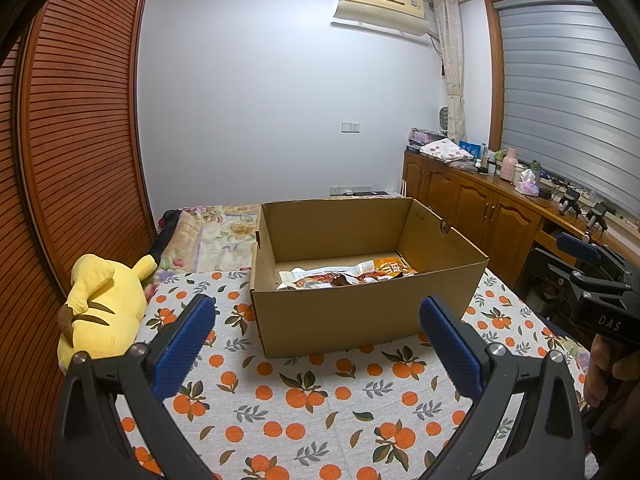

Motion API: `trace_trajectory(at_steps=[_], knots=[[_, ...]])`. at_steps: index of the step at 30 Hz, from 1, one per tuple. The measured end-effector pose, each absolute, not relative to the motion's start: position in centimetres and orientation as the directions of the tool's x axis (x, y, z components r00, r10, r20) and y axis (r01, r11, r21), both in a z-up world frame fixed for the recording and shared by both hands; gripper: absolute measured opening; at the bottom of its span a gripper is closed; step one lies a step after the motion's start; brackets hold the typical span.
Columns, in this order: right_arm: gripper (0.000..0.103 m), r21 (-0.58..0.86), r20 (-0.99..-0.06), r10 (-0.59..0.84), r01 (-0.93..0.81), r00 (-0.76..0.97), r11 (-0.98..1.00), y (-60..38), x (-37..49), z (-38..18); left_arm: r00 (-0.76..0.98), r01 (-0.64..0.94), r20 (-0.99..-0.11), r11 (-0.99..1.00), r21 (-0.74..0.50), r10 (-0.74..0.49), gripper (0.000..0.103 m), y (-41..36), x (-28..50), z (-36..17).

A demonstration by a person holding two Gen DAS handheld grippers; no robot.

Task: Organize snacks

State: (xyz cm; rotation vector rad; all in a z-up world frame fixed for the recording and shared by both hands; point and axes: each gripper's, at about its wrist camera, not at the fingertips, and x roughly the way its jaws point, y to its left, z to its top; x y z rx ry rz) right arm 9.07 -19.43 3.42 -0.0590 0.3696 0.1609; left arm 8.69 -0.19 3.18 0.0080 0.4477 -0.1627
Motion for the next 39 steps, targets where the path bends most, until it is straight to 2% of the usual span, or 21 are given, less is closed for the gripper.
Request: trace_trajectory(at_steps=[39], knots=[[0.089, -0.028, -0.366, 0.139, -0.160, 0.920, 0.987, -19.80, 8.79, 3.35, 0.891, 0.153, -0.428, 0.988, -0.028, -0.150, 0.103, 0.09, 8.67, 3.18]])
